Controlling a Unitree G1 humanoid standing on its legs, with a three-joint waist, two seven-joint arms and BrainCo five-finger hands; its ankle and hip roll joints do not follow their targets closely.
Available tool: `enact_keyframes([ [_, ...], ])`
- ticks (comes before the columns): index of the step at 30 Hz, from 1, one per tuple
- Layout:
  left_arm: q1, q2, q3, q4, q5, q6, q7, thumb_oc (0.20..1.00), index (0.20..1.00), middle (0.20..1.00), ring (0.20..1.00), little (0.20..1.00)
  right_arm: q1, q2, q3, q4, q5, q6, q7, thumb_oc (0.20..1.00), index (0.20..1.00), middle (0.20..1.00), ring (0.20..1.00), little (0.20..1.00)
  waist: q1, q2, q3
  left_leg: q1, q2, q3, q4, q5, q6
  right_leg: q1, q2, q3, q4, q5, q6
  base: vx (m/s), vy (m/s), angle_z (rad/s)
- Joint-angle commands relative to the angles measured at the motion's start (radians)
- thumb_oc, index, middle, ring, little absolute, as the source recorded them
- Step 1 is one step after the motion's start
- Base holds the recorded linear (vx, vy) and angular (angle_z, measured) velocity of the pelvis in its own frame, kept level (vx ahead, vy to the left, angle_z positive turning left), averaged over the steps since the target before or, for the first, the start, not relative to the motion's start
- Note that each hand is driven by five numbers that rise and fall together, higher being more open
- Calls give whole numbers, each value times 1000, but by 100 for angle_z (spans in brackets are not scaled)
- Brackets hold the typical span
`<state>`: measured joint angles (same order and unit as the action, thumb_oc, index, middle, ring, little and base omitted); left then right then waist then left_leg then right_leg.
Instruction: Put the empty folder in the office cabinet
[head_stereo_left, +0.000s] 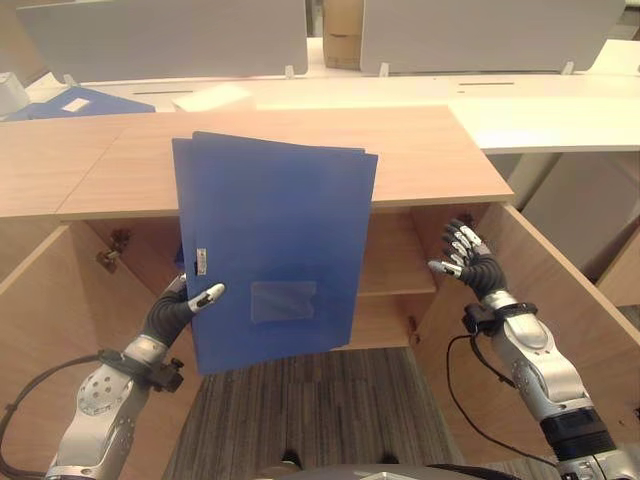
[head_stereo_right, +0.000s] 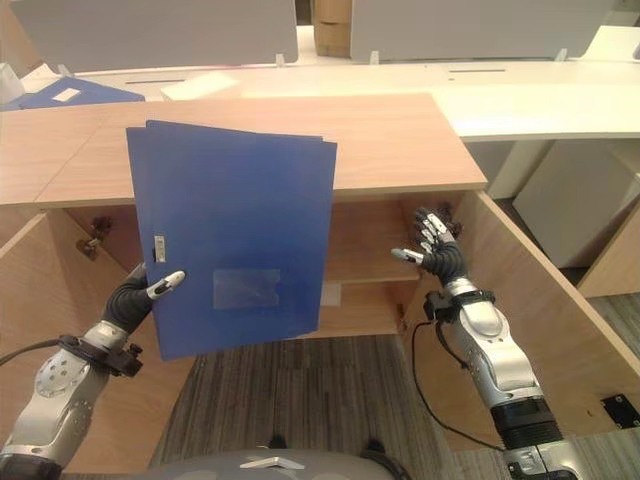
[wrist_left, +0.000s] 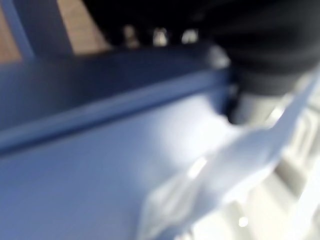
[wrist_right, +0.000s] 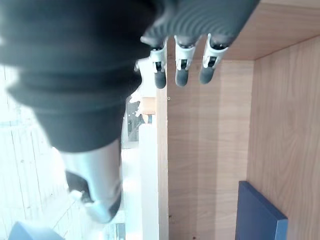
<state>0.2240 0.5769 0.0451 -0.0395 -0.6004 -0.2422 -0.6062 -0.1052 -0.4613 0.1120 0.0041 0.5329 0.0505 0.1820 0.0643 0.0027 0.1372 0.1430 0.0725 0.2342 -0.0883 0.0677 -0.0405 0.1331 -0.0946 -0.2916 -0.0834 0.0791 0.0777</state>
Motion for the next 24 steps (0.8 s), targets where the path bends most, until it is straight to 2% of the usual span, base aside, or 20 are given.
enact_keyframes([
  [1, -120, 72, 51, -19, 8, -91, -10, 200, 200, 200, 200, 200, -130, -2, -2, -14, 51, -25, -1, 1000, 1000, 1000, 1000, 1000, 12, -28, -4, 20, -59, -11, 1, -75, 43, 36, -57, -11, -4, 15, 79, 0, 0, 0],
  [7, -172, 65, 14, -9, 7, -128, -3, 200, 200, 200, 200, 200, -214, 19, 48, 13, 59, 2, -27, 1000, 1000, 1000, 1000, 1000, 29, -34, -8, 21, -61, -18, 1, -73, 44, 41, -57, -19, -4, 16, 76, 33, -6, 11],
  [16, -235, 40, -46, -14, 20, -108, 20, 200, 200, 200, 200, 200, -315, 70, 115, 39, 80, 40, -96, 1000, 1000, 1000, 1000, 1000, 44, -39, -13, 26, -61, -26, 1, -72, 45, 46, -56, -24, 0, 16, 71, 30, -3, 1],
  [24, -257, 25, -81, -9, 27, -108, 26, 200, 200, 200, 200, 200, -354, 100, 157, 43, 107, 77, -118, 1000, 1000, 1000, 1000, 1000, 47, -40, -12, 30, -62, -26, 1, -72, 46, 48, -55, -21, 2, 14, 69, 4, 0, 0],
])
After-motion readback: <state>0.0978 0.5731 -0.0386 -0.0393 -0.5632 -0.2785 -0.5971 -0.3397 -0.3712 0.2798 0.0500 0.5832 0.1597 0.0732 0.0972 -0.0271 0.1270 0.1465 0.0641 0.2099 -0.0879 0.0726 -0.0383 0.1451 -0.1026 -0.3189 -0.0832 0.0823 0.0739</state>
